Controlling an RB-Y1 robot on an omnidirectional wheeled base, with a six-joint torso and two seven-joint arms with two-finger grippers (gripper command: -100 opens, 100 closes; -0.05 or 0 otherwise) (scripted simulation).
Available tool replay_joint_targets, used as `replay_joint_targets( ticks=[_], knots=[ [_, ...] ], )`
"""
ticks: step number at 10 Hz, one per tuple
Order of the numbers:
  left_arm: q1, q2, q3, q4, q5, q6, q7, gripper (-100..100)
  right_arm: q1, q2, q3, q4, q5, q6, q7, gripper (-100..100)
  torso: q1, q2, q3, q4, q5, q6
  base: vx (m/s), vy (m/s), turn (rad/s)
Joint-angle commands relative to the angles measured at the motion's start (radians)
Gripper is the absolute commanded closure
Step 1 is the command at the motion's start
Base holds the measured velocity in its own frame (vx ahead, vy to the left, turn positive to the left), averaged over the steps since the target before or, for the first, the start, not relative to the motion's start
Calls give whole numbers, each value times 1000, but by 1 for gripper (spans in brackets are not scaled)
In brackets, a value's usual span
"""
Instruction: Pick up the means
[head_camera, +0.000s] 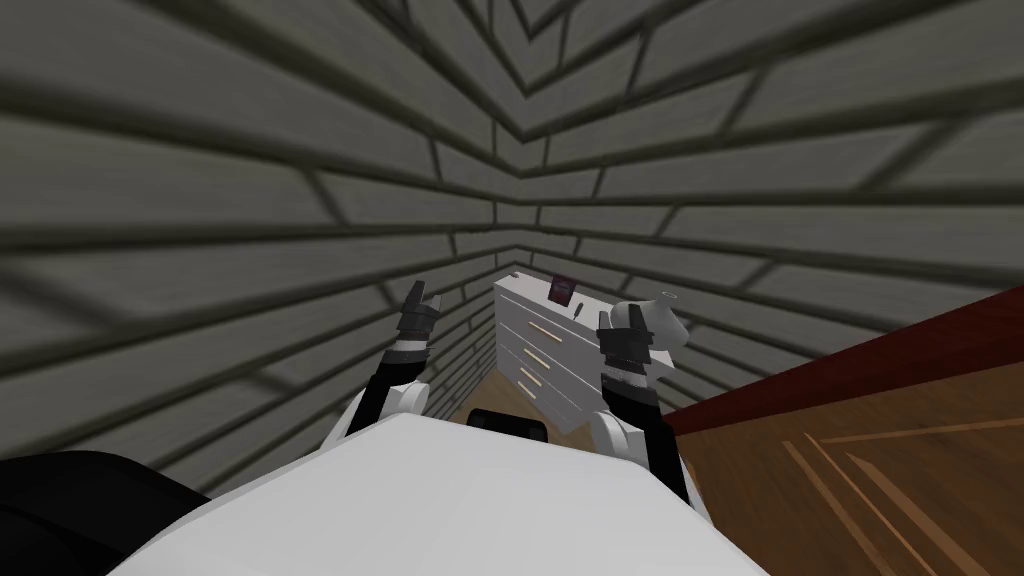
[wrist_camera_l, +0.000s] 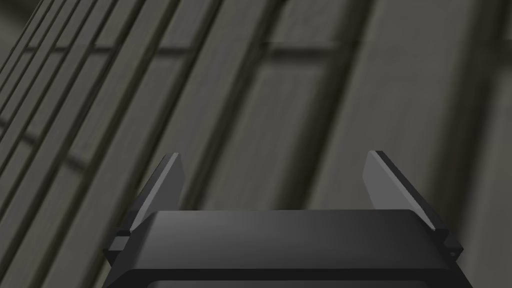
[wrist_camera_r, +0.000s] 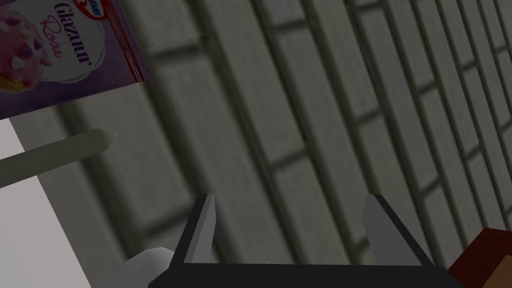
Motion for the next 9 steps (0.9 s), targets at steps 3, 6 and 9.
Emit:
replay_joint_targets(
  ticks=[3, 6, 9],
  knots=[
    [0, 0, 0, 0, 0, 0, 0, 0, -74, -50, -10, 44, 47, 5, 25, -100, 2, 2, 1, 0, 0, 0, -42, 23, -28],
    [0, 0, 0, 0, 0, 0, 0, 0, -166, -91, -23, 101, 104, 14, 60, -100, 2, 3, 2, 1, 0, 0, -58, 26, -34],
    [0, 0, 0, 0, 0, 0, 0, 0, -267, -129, -38, 178, 176, 30, 108, -100, 2, 4, 3, 1, 1, 0, -71, 38, -45]
  ],
)
